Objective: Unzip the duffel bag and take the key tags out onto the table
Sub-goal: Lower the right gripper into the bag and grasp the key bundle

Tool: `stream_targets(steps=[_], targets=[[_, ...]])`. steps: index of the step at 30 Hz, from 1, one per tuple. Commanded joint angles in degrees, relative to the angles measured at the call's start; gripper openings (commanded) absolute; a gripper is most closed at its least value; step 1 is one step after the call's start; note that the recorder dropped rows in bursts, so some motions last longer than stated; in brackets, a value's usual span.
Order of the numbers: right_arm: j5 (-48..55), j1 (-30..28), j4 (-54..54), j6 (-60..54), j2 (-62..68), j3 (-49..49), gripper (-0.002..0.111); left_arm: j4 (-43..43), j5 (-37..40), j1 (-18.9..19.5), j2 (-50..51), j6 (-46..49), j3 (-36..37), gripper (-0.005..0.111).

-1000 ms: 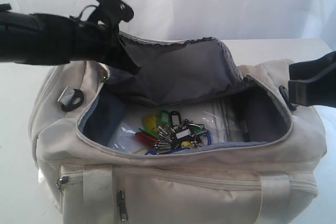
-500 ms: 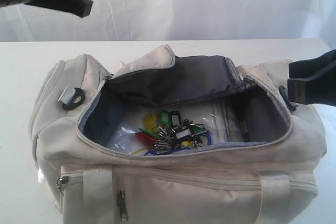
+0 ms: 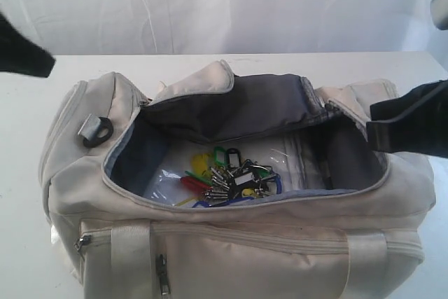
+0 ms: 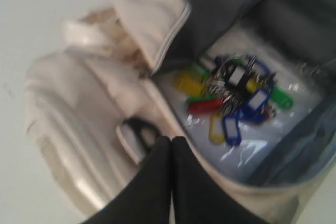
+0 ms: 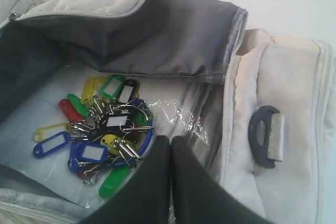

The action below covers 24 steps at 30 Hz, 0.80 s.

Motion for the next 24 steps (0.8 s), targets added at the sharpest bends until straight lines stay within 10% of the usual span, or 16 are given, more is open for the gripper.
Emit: stream_targets(steps=[1,11,17,22,24], targets=[[2.06,0.05,4.23,-6.72,3.35,-2.68,0.000,4.29,9.11,-0.02,-6.48,-4.44,1.13,0.000],[10.67,4.36,13.31,-18.52,30.51,-21.04,0.000,4.58,-9.40,-6.18,-22.28,-4.32,26.35,0.000],[11.87,8.59,8.34,-12.70,42.26,-28.80,0.004,4.30,-12.89,-10.20,-22.73,-4.32,29.20,0.000],[19.44,8.59,8.47,-11.16,47.72,-30.74,0.073,4.41,-12.89,-10.85,-22.73,-4.21,29.20,0.000],[19.44,8.59,7.99,-10.22,48.54,-30.74,0.077,4.41,-12.89,-10.85,-22.73,-4.21,29.20,0.000]])
